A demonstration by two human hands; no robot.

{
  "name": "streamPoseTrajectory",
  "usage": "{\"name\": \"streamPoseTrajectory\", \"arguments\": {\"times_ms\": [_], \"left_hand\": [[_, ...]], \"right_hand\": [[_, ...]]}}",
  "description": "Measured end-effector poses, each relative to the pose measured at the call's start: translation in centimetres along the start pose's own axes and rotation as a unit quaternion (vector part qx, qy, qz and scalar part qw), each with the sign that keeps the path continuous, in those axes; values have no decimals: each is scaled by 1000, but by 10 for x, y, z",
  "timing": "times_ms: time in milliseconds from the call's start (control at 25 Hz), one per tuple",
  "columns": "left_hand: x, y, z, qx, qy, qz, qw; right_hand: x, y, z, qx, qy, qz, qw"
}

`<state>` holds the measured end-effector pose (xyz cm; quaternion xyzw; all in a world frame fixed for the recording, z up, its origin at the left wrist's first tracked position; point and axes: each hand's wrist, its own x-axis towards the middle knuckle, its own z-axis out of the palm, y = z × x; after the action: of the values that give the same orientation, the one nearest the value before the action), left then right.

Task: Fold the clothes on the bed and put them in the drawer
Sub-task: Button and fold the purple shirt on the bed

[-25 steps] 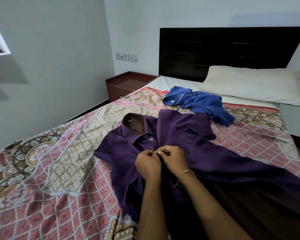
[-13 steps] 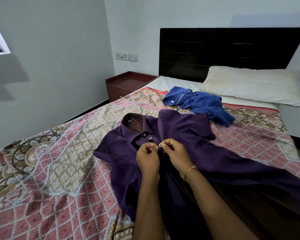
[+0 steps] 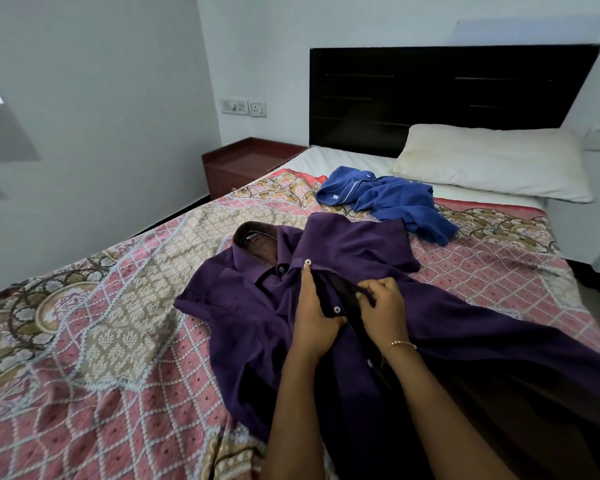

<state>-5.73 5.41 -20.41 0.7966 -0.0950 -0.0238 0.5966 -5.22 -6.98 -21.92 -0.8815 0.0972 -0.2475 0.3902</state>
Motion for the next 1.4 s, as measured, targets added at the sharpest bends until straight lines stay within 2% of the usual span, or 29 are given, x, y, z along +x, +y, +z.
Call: {"name": "streamPoseTrajectory", "arguments": {"times_ms": [160,280,400,560,680,840,960,1080,1240,1400], "left_hand": [[-8,-5,13,150,72,-8,986],[-6,-24,22,296,60,-35,953],[-5,-31,26,317,67,-82,942],[-4,-15,24,375,73,-59,922],[-5,15,11,348,143,-58,925],[-16,41,2,250,204,21,946],[-15,41,0,138,199,52,969],[-12,38,2,81,189,75,976],[-7,36,2,27,186,40,981],[-8,36,2,-2,200,42,979]], "right_hand": [[2,-10,-10,29,-34,-31,999],[-4,-12,-9,41,-48,-32,997],[-11,-7,-5,56,-58,-9,997],[-13,-4,-3,89,-58,25,994],[-12,-9,-5,128,-35,53,990],[-16,-27,-8,179,1,46,983],[-18,-39,-12,250,23,48,967],[-16,-44,-17,290,12,50,956],[-16,-41,-14,257,6,24,966],[-14,-41,-12,223,11,2,975]]}}
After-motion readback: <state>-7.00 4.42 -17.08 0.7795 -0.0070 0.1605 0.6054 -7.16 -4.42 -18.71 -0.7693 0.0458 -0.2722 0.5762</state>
